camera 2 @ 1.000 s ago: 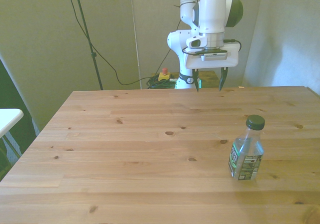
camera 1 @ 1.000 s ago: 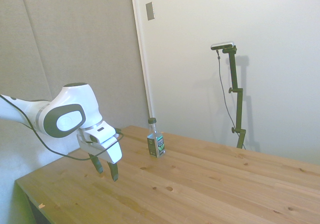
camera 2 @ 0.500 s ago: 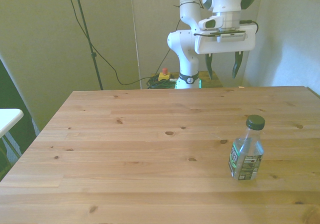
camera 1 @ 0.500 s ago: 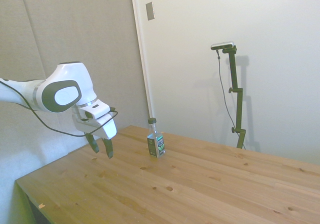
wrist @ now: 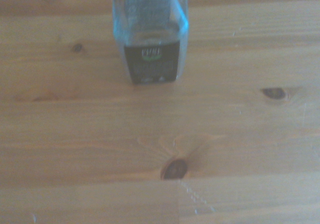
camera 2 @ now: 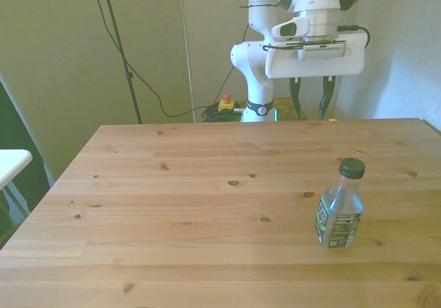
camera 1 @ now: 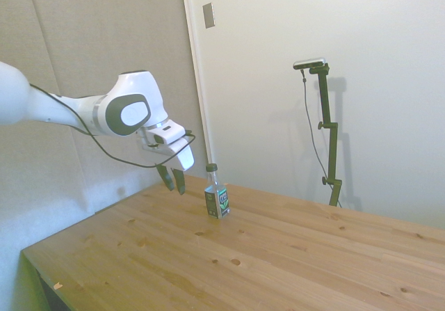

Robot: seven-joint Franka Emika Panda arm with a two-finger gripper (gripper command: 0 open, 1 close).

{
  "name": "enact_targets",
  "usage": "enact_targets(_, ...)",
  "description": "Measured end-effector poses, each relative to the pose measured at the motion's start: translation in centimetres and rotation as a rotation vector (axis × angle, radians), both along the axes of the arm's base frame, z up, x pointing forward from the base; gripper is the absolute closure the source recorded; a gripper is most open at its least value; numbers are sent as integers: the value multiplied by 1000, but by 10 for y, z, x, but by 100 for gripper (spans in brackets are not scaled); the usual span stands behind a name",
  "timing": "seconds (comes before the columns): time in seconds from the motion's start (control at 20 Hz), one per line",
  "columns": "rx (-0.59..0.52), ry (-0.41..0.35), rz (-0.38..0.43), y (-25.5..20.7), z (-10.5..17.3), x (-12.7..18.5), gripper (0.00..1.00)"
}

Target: Knock down the bottle

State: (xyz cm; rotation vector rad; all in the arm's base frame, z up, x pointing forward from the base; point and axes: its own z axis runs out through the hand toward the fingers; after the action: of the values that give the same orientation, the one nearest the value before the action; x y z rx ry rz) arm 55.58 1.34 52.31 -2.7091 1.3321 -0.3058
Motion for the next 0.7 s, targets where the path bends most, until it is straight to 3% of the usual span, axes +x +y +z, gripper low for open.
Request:
enact_targets(0.35, 20, -22, -37, -1, -2, 62, 100)
enact_targets(0.7, 26, -31, -61, 9, 3, 95, 100)
